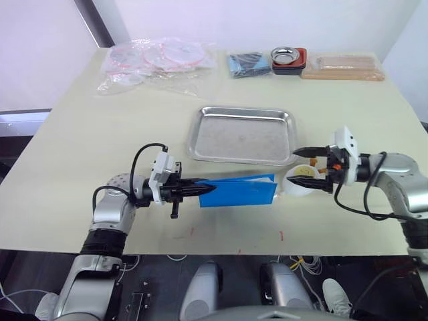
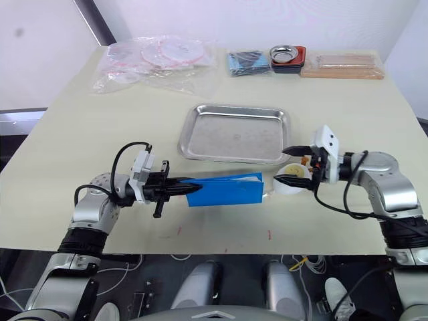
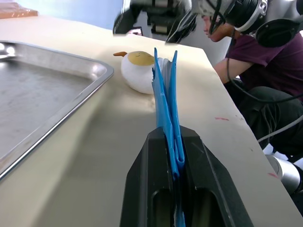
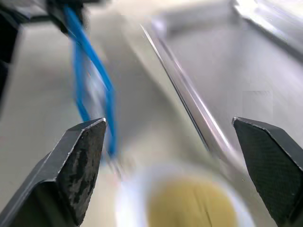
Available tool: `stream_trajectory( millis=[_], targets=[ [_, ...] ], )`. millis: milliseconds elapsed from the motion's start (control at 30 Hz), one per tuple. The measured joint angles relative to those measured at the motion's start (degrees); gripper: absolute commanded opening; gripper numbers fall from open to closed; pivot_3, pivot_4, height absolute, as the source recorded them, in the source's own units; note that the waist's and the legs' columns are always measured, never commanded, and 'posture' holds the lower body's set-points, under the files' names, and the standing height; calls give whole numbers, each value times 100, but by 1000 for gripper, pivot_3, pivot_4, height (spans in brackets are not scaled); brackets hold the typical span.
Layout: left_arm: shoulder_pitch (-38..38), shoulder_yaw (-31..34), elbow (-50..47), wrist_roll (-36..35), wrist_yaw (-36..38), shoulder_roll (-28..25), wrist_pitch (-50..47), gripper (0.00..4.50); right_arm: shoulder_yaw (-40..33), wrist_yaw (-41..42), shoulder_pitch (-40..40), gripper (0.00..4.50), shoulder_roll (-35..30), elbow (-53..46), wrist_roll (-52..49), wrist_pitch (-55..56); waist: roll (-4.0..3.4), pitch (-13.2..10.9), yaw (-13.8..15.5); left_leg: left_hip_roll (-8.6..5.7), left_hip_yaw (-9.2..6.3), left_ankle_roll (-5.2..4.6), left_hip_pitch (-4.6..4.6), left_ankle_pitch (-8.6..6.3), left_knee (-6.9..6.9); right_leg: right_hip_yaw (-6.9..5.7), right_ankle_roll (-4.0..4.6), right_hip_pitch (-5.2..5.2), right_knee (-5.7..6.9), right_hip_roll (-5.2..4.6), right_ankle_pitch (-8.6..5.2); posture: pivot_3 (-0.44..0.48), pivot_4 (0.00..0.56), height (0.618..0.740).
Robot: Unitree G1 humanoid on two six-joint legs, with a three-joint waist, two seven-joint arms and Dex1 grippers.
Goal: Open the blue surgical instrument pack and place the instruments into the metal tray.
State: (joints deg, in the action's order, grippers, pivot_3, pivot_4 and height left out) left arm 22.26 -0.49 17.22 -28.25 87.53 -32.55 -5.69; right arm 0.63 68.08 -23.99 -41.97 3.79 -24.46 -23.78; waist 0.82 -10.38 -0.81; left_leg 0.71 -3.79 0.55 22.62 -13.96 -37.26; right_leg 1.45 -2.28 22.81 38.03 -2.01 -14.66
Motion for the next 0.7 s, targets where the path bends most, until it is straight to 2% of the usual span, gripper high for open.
stream_trajectory(
  millis=[233, 400, 500, 667, 700],
  targets=[
    [13, -6, 44, 5, 25, 2, 67, 0, -321, -290, 208, 4440, -152, 660, 100, -117, 0, 0, -15, 0, 1, 0, -2, 0, -2, 1, 0, 0, 3, 1, 0, 0, 150, 740],
    [15, -8, 68, 6, 30, 3, 107, 0, -355, -266, 357, 4440, -150, 608, -159, -710, 0, 0, -14, 1, 0, 0, -2, 0, -2, 1, 0, 0, 3, 1, 0, 0, 150, 740],
    [20, -7, 86, 7, 30, 3, 114, 0, -363, -262, 466, 3717, -152, 489, -382, -1237, -1, 0, -17, 1, 0, 0, -2, 0, -3, 2, -1, 0, 4, 1, 0, 0, 150, 740],
    [22, -7, 100, 8, 30, 6, 134, 0, -429, -276, 512, 1270, -120, 235, -702, -1632, -1, 1, -18, 1, 1, 0, -3, 0, -6, 2, -4, -1, 5, 1, 2, 0, 150, 740],
    [22, -7, 101, 8, 30, 6, 138, 0, -449, -277, 512, 1091, -110, 209, -737, -1650, -1, 1, -19, 1, 1, 0, -3, 0, -6, 2, -4, -1, 5, 1, 2, 0, 150, 740]
  ],
)
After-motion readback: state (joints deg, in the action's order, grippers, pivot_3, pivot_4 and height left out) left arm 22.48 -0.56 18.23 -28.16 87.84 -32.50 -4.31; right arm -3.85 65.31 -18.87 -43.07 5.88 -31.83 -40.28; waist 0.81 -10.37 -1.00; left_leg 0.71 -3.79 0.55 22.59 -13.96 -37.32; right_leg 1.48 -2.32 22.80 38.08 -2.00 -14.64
